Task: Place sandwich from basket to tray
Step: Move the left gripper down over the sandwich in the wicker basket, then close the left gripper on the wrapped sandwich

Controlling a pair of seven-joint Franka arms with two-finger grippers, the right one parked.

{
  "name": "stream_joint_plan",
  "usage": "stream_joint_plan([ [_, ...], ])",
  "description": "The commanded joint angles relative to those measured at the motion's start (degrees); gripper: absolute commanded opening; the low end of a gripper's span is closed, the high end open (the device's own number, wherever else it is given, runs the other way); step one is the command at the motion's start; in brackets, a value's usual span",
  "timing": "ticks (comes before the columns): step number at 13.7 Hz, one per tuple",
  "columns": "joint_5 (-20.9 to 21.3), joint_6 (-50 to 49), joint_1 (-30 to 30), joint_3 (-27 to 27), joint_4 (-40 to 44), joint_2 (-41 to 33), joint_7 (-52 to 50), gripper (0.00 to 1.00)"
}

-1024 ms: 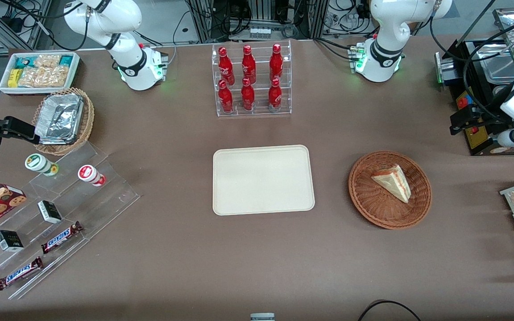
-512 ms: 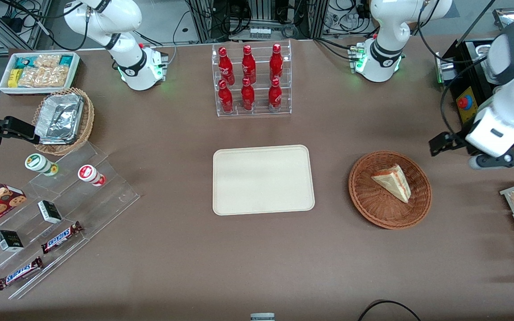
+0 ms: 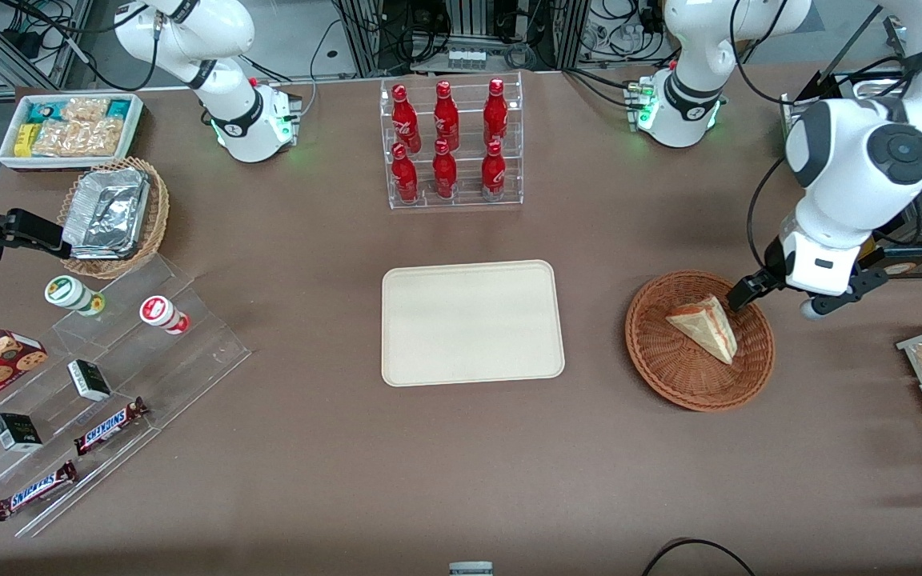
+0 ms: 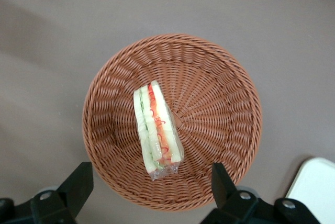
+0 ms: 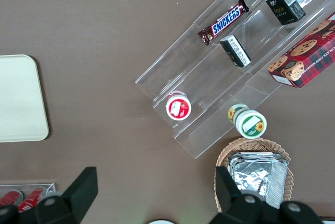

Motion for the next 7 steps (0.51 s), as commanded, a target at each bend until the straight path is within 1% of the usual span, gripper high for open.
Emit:
stream_joint_plan([
  [1, 0.84, 3.5, 0.23, -1.64, -2.22, 0.59, -8.04, 1.0],
  [4, 0.84, 13.24, 0.32, -1.74, -7.83, 1.12, -12.52, 1.0],
  [7, 0.84, 16.6, 0.32, -1.74, -8.73, 3.76, -13.33, 1.0],
])
